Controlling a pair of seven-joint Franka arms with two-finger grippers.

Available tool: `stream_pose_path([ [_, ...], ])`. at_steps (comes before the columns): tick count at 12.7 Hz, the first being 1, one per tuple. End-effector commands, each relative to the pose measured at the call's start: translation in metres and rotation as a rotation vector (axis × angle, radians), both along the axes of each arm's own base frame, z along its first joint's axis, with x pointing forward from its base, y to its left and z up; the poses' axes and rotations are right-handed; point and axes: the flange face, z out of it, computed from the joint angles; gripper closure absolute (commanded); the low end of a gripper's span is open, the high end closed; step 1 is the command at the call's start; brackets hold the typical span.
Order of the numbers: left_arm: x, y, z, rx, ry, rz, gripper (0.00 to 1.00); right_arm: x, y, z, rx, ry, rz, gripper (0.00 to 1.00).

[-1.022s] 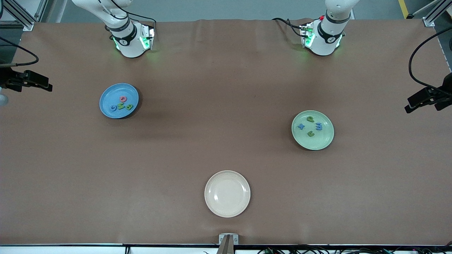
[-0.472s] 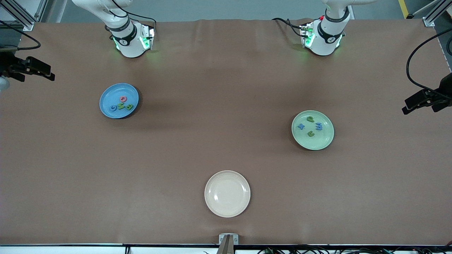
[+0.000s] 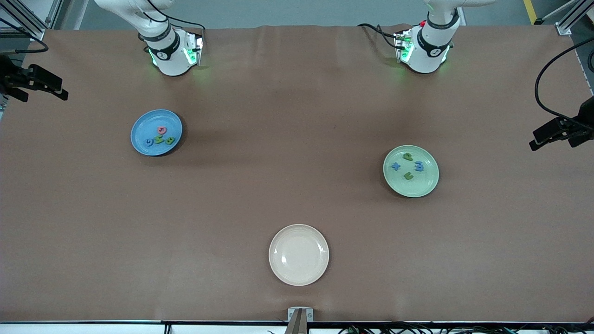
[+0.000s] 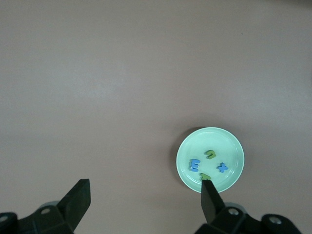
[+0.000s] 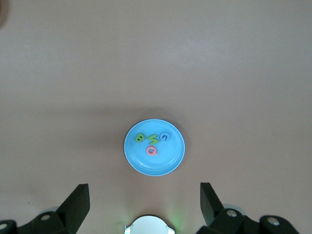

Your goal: Sort uppercase to blue plate, lowercase to green plate

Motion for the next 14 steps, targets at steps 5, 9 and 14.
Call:
stream_pose_path([
  [5,-0.002,-0.005,0.011,-0.016,-0.012,-0.015,0.00,-0.004,-0.002,0.005,0.042,-0.052,0.001,0.00],
  [9,-0.009,-0.020,0.027,-0.017,-0.036,-0.031,0.00,-0.004,-0.005,0.005,0.025,-0.055,0.002,0.00],
  [14,-0.015,-0.023,0.070,-0.006,-0.064,-0.041,0.00,-0.004,-0.006,0.005,-0.002,-0.056,0.009,0.00],
])
